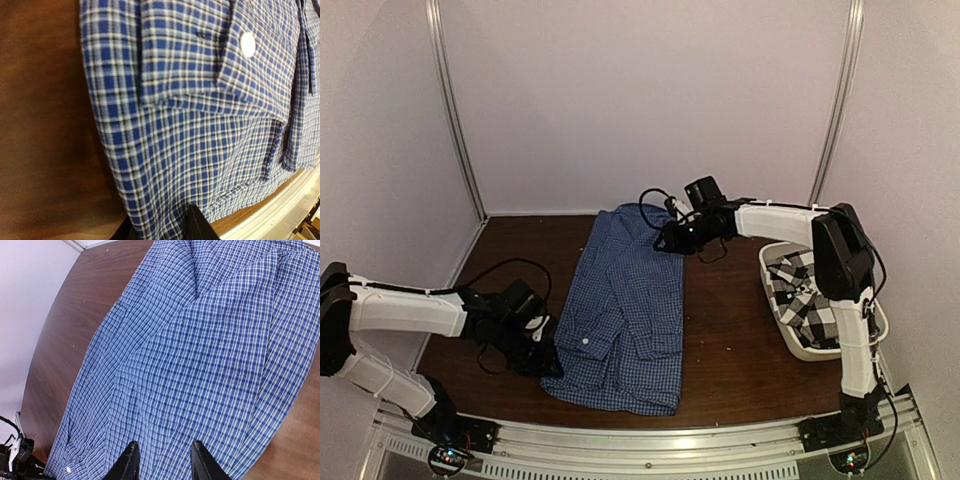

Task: Fold and stack the long sleeve shirts
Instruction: Adjust the rectangle-folded shirt at the center of the board.

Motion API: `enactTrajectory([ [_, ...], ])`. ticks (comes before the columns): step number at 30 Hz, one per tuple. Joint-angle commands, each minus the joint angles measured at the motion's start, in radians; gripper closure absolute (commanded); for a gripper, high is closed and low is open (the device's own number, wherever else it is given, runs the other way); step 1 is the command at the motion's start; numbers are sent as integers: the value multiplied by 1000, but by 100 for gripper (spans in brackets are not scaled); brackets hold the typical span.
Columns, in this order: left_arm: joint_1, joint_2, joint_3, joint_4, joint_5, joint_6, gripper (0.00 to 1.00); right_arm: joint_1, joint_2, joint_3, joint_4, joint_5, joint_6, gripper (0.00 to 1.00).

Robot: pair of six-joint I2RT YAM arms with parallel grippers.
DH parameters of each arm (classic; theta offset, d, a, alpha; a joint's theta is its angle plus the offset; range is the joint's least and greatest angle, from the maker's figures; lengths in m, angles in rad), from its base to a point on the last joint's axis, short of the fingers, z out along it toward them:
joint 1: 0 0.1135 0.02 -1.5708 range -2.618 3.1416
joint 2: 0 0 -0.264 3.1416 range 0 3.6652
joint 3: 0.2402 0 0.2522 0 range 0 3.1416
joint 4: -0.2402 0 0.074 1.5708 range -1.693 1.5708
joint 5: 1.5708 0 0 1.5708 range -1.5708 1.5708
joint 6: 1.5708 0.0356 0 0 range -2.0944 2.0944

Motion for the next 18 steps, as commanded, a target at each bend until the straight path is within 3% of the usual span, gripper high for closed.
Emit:
enactTrajectory([
  [1,-114,-22,-12,-17,-7,-127,69,40,-165,-233,92,39,1,63],
  [8,-276,-13,-12,23,-48,-247,65,112,-374,-554,134,88,13,61],
  [13,-270,-95,-21,-10,-137,-267,56,162,-526,-769,186,113,67,56],
  [18,-197,-138,10,-16,-164,-189,49,217,-644,-928,196,132,129,51],
])
